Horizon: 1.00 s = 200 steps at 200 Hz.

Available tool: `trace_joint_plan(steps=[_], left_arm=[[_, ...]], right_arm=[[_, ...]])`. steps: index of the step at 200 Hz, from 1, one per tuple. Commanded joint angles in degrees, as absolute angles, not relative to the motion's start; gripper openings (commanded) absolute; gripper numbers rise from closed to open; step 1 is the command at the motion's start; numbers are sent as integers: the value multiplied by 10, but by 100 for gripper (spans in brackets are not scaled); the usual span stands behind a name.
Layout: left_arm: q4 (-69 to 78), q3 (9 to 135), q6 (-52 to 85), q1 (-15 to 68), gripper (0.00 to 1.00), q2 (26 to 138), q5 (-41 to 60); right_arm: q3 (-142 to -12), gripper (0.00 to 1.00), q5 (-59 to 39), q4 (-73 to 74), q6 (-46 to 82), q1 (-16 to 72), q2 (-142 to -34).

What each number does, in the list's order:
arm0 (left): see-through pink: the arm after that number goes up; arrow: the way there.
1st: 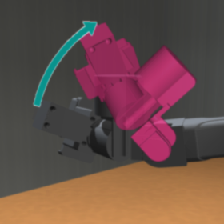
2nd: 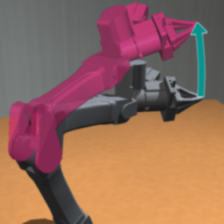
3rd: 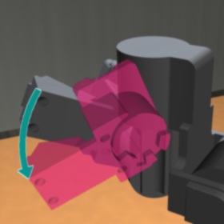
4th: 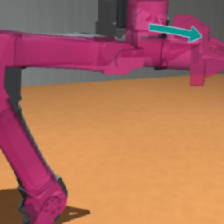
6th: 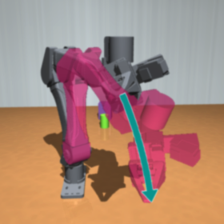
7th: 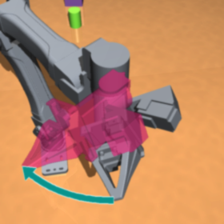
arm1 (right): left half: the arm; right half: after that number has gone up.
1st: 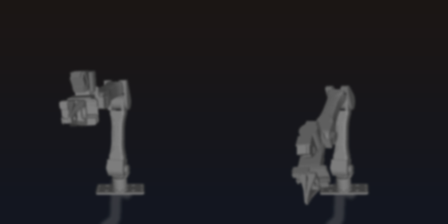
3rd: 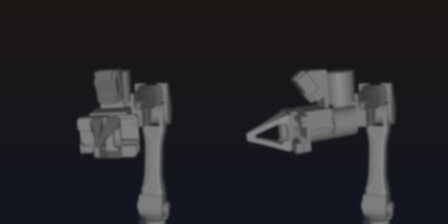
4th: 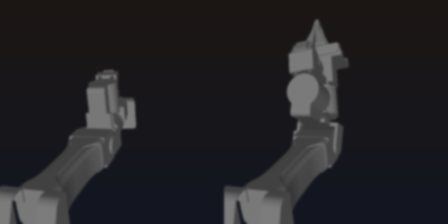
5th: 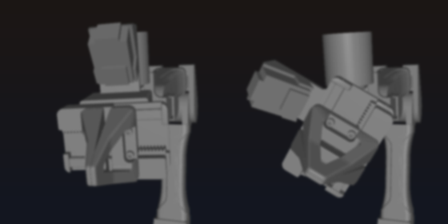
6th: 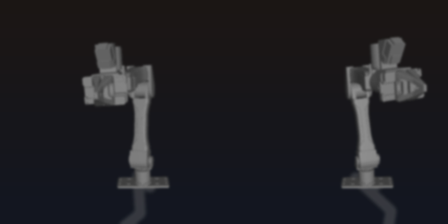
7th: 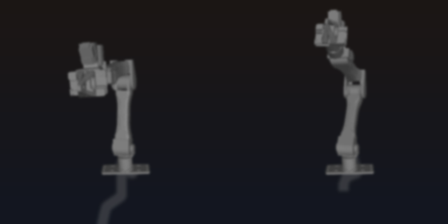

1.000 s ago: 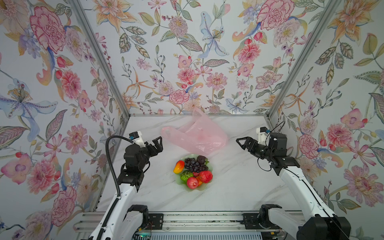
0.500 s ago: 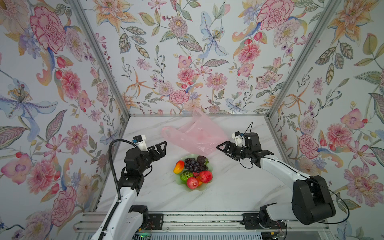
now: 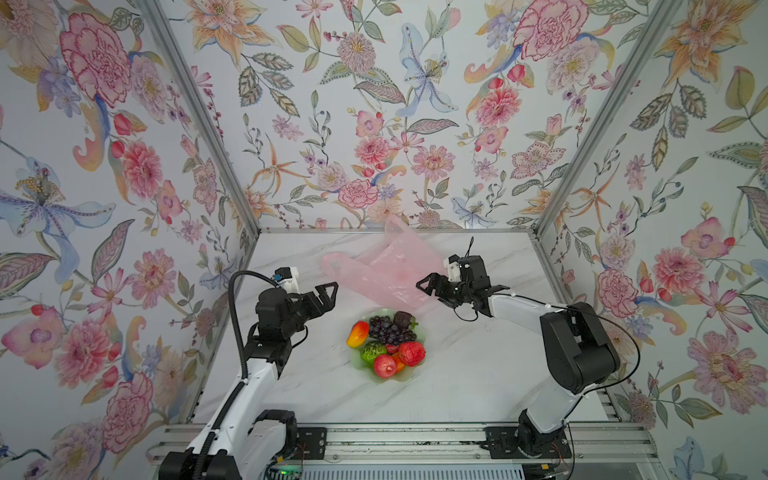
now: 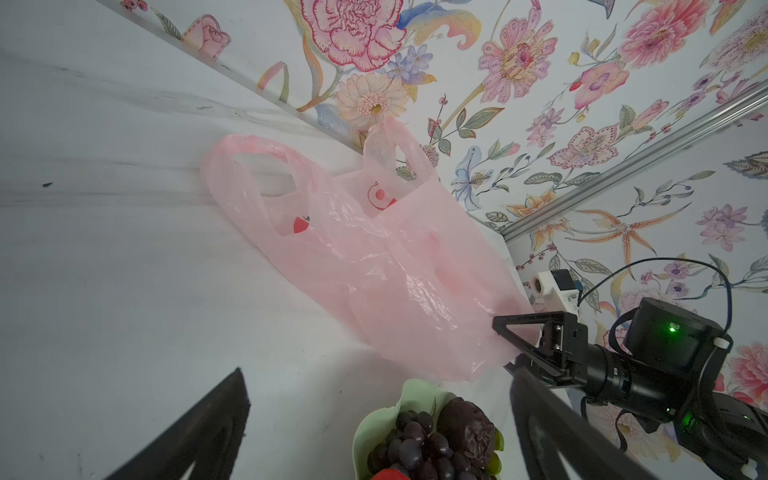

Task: Place the fruits into the plastic bag
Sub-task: 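Raise both arms and move the right gripper toward the pink bag, then grasp the pink bag's edge with the right gripper and lift it up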

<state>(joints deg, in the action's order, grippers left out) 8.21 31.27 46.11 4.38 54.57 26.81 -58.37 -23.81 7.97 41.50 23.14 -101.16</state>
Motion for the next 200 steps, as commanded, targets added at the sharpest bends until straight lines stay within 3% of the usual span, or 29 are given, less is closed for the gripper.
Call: trace_joint_plan(steps=[1,41,81,123,147,169,200], left_arm=[[89,316,458,37,99,539,277],[70,315,470,31,100,544,254],[130,303,536,31,99,561,279],[209,287,594,31,99,566,322],[256,272,621,30,99,548,323],[315,249,653,30,99,531,322],[412,224,729,29,99,535,347]], right_arm=[[-596,77,-174,149,439,241,-1025],[-612,40,-138,176,416,242,-1007],[-688,0,-125,79,311,243,-982],[-699,0,-30,41,99,279,-892],[-597,0,21,178,-97,323,-808],[-481,0,-7,353,-269,352,-735],[-460,0,-100,342,-354,354,-664]])
